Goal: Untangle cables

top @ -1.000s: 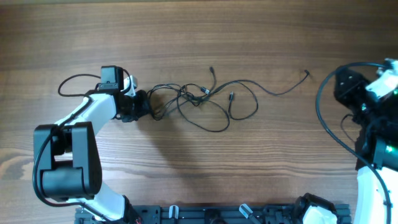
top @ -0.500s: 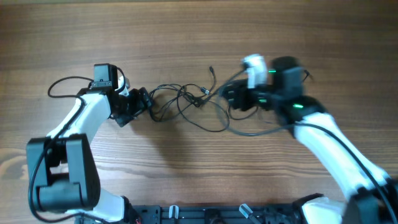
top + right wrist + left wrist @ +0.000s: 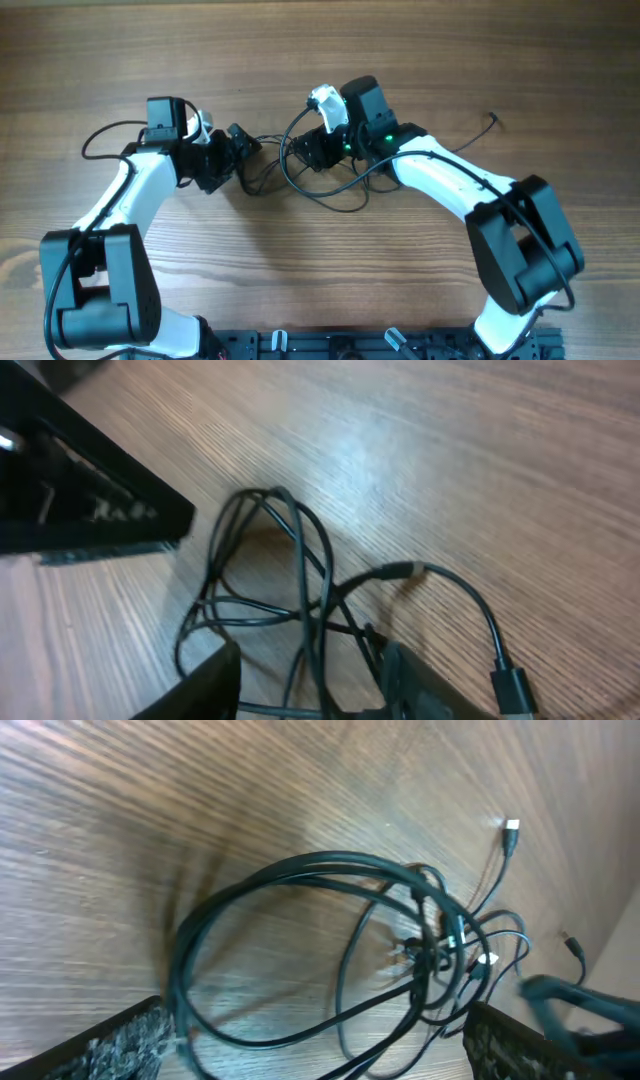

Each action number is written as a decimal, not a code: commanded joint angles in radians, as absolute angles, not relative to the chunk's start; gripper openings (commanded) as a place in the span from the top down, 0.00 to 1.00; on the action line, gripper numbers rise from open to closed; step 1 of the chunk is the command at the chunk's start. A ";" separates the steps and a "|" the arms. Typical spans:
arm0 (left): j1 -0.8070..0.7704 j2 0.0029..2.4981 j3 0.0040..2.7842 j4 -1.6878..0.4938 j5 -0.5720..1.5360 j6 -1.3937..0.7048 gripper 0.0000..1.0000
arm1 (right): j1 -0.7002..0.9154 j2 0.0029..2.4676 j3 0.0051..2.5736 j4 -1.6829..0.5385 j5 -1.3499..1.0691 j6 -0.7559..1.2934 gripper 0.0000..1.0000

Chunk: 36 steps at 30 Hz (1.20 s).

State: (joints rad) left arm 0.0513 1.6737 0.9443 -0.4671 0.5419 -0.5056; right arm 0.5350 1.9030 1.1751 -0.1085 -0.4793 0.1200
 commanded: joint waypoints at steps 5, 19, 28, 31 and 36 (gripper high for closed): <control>-0.057 1.658 0.937 -0.347 0.550 -0.599 0.00 | 0.547 1.970 1.198 -0.089 -0.487 0.146 0.61; -0.089 1.667 0.936 -0.326 0.523 -0.641 0.49 | 0.535 2.018 1.199 -0.048 -0.517 0.281 0.95; -0.155 1.671 0.936 -0.335 0.436 -0.681 0.37 | 0.524 2.018 1.199 -0.019 -0.589 0.289 0.95; -0.155 1.672 0.936 -0.305 0.408 -0.690 0.42 | 0.524 2.018 1.199 -0.019 -0.589 0.289 0.95; -0.155 1.702 0.936 -0.271 0.384 -0.690 0.45 | 0.524 2.018 1.199 -0.019 -0.589 0.289 0.95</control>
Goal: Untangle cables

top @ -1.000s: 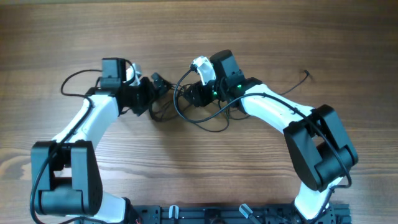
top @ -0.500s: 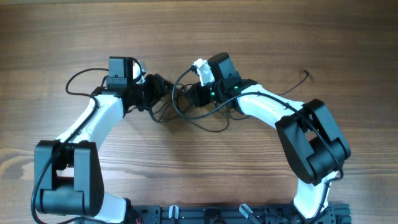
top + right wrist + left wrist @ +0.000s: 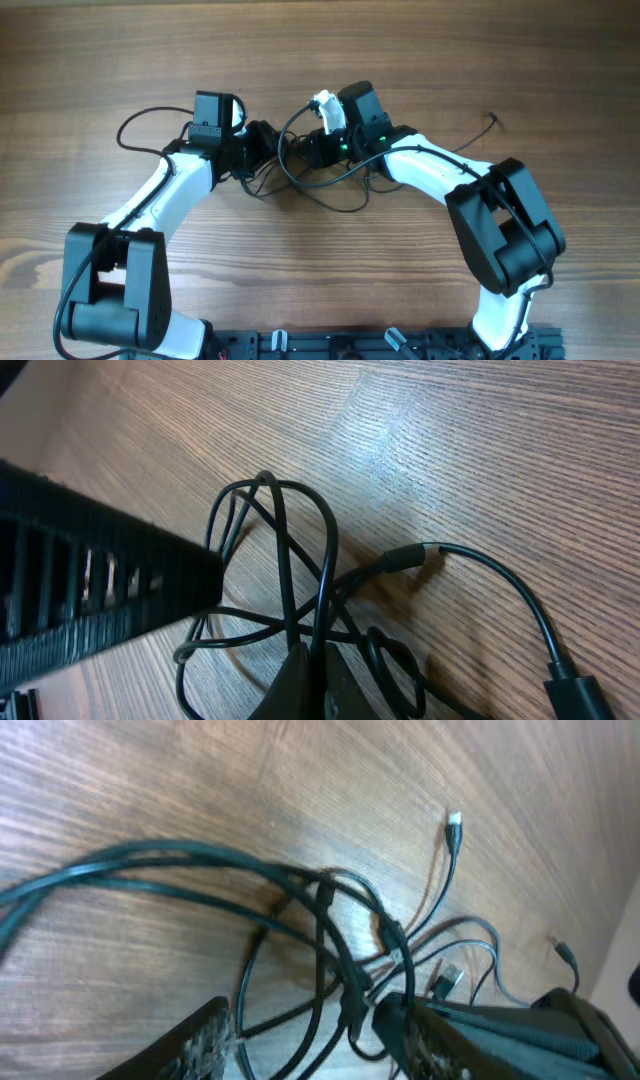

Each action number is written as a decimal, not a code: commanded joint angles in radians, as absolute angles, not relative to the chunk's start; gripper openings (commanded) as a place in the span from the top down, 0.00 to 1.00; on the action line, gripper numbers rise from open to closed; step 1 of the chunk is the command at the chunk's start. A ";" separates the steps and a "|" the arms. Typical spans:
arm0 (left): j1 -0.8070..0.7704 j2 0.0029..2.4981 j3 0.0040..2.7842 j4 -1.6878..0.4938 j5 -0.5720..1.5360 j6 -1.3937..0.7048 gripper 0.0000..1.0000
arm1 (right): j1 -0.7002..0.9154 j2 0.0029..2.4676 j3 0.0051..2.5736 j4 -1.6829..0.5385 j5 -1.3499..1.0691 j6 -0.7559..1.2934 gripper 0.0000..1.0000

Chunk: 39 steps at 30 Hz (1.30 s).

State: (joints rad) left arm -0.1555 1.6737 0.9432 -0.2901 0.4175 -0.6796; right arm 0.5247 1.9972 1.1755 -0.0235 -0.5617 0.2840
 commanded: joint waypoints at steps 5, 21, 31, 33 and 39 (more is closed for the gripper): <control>-0.174 1.775 0.936 -0.231 0.384 -0.690 0.45 | 0.524 2.018 1.199 -0.018 -0.589 0.288 0.96; -0.242 1.912 0.936 -0.229 0.163 -0.685 0.96 | 0.364 1.591 1.199 -0.140 -0.432 0.256 0.95; -0.239 1.912 0.936 -0.410 -0.002 -0.685 0.96 | -0.315 1.050 1.199 -0.364 -0.112 0.319 0.95; -0.229 1.912 0.936 -0.436 -0.039 -0.683 0.96 | -0.441 1.006 1.199 -0.362 -0.202 0.288 0.95; -0.225 1.911 0.936 -0.355 0.107 -0.606 0.96 | -0.419 1.090 1.184 -0.498 -0.648 0.208 0.61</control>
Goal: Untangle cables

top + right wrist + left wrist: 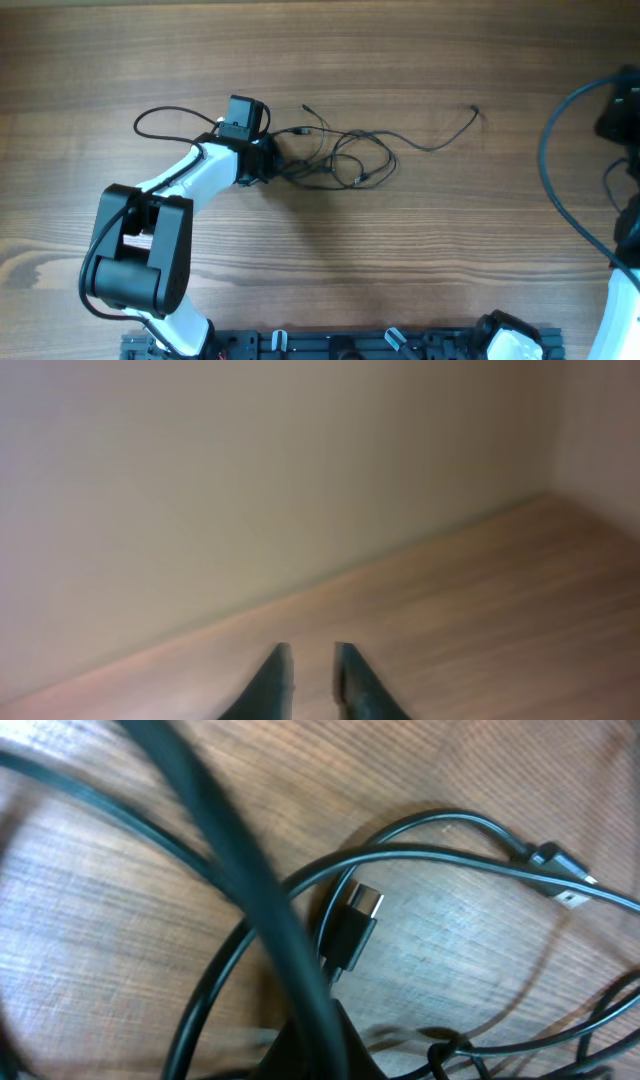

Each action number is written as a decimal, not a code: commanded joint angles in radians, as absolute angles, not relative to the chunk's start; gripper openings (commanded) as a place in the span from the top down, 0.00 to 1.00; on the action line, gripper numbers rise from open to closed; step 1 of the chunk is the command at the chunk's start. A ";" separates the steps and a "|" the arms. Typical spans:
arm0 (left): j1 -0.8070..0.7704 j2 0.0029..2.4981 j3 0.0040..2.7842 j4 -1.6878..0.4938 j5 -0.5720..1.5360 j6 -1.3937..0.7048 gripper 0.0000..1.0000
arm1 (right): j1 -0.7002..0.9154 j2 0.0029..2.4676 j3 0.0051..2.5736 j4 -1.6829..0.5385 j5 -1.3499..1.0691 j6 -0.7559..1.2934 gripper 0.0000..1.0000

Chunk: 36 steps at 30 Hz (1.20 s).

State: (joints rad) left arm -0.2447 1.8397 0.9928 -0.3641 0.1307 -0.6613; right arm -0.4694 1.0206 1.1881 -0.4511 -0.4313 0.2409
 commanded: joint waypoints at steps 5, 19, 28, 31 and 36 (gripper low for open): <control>-0.225 1.911 0.936 -0.352 0.108 -0.606 0.96 | -0.091 1.343 1.182 -0.589 -0.679 -0.036 0.14; -0.226 1.911 0.936 -0.354 0.123 -0.606 0.96 | 0.318 2.070 1.182 0.002 -0.573 -0.449 0.21; -0.225 1.911 0.936 -0.348 0.123 -0.606 0.93 | 0.397 2.217 1.182 0.108 -0.461 -0.609 0.38; -0.225 1.911 0.936 -0.348 0.123 -0.606 0.94 | 0.406 2.248 1.182 0.131 -0.319 -0.648 0.87; -0.225 1.911 0.936 -0.348 0.122 -0.606 0.96 | 0.394 2.092 1.185 0.115 -0.218 -0.425 0.96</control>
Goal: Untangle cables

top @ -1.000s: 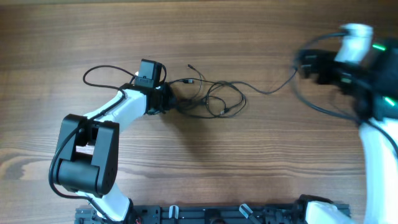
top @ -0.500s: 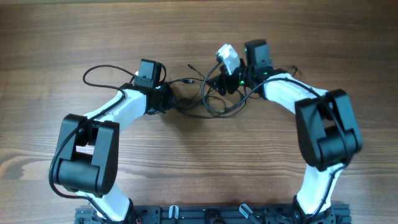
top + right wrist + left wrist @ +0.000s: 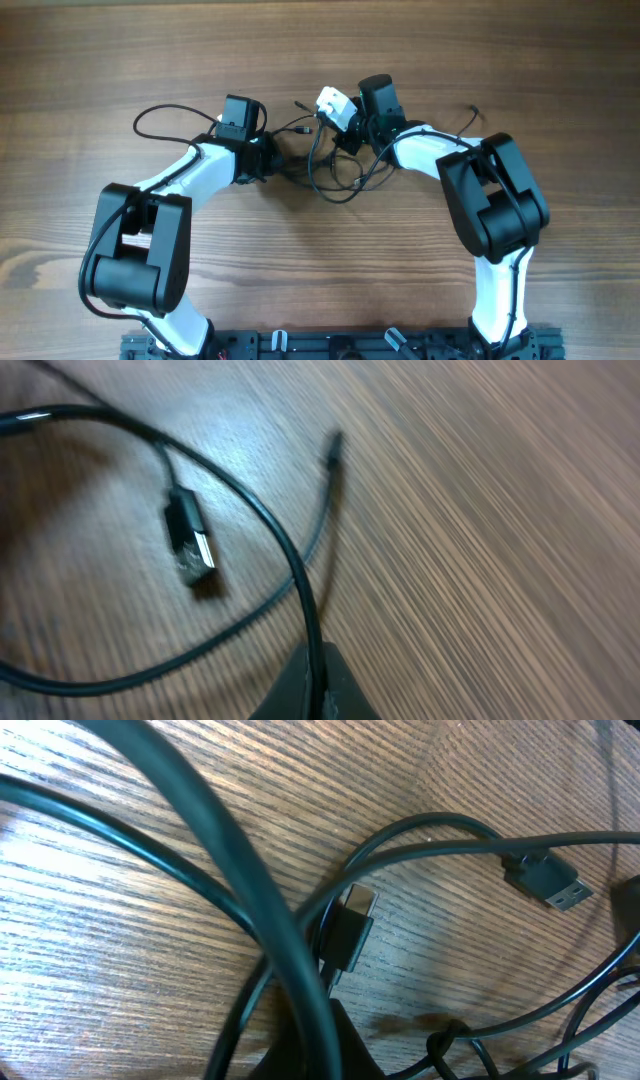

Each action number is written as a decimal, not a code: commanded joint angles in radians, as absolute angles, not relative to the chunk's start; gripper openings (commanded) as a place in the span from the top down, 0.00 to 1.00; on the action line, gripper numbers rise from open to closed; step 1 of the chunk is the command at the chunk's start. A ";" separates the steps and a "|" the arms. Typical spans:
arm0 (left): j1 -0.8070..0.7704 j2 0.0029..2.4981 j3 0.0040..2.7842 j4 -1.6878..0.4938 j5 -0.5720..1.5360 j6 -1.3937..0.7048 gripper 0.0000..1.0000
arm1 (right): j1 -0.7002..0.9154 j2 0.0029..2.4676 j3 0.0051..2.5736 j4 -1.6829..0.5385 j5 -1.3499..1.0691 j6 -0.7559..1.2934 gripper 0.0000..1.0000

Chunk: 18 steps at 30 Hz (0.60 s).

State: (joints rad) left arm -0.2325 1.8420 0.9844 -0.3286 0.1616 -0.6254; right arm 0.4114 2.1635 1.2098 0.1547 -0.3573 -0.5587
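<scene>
A tangle of black cables [image 3: 335, 172] lies at the table's middle. My left gripper [image 3: 266, 163] is at its left side, shut on a thick black cable [image 3: 235, 880] that runs across the left wrist view from its fingers [image 3: 345, 1055]. A USB plug [image 3: 350, 928] lies just beyond them, and another plug [image 3: 548, 882] further right. My right gripper [image 3: 346, 140] is at the tangle's top, shut on a thinner black cable [image 3: 270, 530] rising from its fingertips [image 3: 335, 685]. A USB plug [image 3: 190, 545] and a thin cable end [image 3: 333, 445] lie on the wood beyond.
A cable loop [image 3: 160, 118] trails off to the left behind the left arm. A thin cable tip [image 3: 473, 109] reaches out to the right of the right arm. The wooden table [image 3: 320, 270] extends all around; a black rail [image 3: 340, 345] runs along its front edge.
My right arm was at the far right edge with a thick cable loop beside it; now its gripper is back at the tangle's top, shut on a cable. The left gripper has stayed put, still shut.
Both grippers stood open on either side of the tangle. Then the right one was shut on a cable, the left still open. Then the left was shut at the tangle's left end and the right arm far right. Now both are shut at the tangle.
</scene>
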 commanded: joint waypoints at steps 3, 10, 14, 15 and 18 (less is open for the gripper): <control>-0.225 1.911 0.936 -0.352 0.117 -0.606 0.96 | 0.343 1.833 1.186 0.115 -0.151 -0.289 0.96; -0.225 1.911 0.936 -0.425 -0.126 -0.606 0.88 | -0.014 1.316 1.185 -0.058 0.107 -0.106 0.96; -0.225 1.909 0.937 -0.440 -0.135 -0.582 0.83 | -0.210 1.238 1.185 -0.208 0.104 -0.080 0.96; -0.225 1.885 0.950 -0.447 -0.062 -0.467 0.87 | -0.235 1.238 1.185 -0.269 0.104 -0.087 0.96; -0.225 1.797 0.991 -0.511 -0.019 -0.383 0.84 | -0.237 1.238 1.185 -0.310 0.076 -0.073 0.95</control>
